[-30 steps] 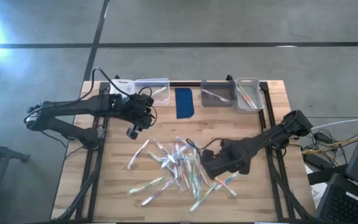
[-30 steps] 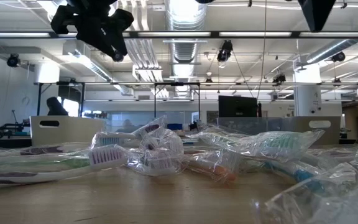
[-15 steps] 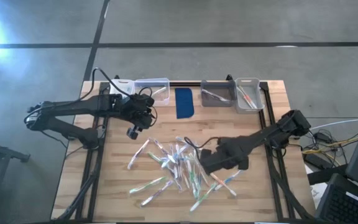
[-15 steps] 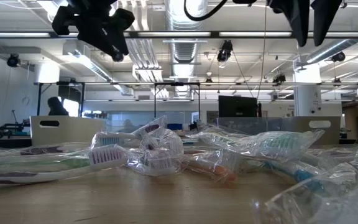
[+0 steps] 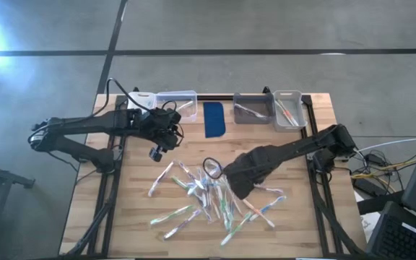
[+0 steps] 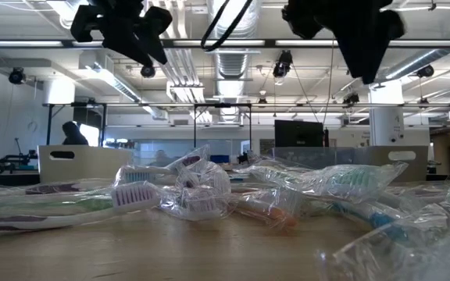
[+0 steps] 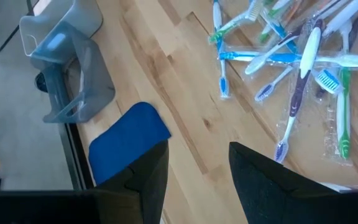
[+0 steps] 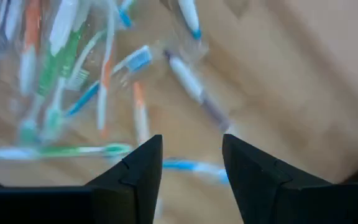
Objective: Pick & Place Toothbrushes
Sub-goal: Put the purple toothbrush into the black bin
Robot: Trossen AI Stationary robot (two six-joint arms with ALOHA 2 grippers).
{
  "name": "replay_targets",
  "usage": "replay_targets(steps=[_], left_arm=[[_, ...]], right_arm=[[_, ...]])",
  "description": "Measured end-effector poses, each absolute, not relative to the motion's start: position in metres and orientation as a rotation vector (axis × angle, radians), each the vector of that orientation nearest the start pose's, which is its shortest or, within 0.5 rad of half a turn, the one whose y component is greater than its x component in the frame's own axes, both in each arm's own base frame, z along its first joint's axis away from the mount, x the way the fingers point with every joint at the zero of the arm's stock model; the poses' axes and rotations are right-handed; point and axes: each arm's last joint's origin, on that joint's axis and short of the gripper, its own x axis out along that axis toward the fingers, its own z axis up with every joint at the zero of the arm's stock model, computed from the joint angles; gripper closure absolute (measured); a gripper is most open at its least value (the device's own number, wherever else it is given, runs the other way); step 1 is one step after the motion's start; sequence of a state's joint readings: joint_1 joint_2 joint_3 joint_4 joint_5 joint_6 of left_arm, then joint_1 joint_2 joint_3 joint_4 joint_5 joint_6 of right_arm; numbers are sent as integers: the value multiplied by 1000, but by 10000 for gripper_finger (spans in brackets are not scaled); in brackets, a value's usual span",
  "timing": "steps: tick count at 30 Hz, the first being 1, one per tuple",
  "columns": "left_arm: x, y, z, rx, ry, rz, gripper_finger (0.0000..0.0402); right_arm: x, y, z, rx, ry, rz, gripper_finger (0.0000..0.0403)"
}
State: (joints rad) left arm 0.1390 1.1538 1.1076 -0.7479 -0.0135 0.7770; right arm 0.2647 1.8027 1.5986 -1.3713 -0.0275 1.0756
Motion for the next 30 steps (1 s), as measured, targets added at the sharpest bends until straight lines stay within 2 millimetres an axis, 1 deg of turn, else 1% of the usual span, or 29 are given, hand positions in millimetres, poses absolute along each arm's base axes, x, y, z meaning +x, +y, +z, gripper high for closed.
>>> replay_targets(steps=[5,7,9,14,18,24,30], left_arm=[[226,32,324,641,810,-153,227],[226,32,324,621,811,-144,227],[226,32,324,605,812,-137,227],[226,32,324,588,814,-130,227],[226,32,320,587,821,-131,227],[225,32,314,581,842,-138,227],[225,32,314,579,844,-138,227]], right_arm=[[321,84,272,292,1535,-353,220],[321,84,271,213,1536,-312,214],[320,82,269,176,1539,-319,210],[316,80,251,166,1578,-338,204],[315,82,235,202,1600,-305,213],[309,81,221,208,1641,-305,232],[305,81,210,249,1662,-315,238]])
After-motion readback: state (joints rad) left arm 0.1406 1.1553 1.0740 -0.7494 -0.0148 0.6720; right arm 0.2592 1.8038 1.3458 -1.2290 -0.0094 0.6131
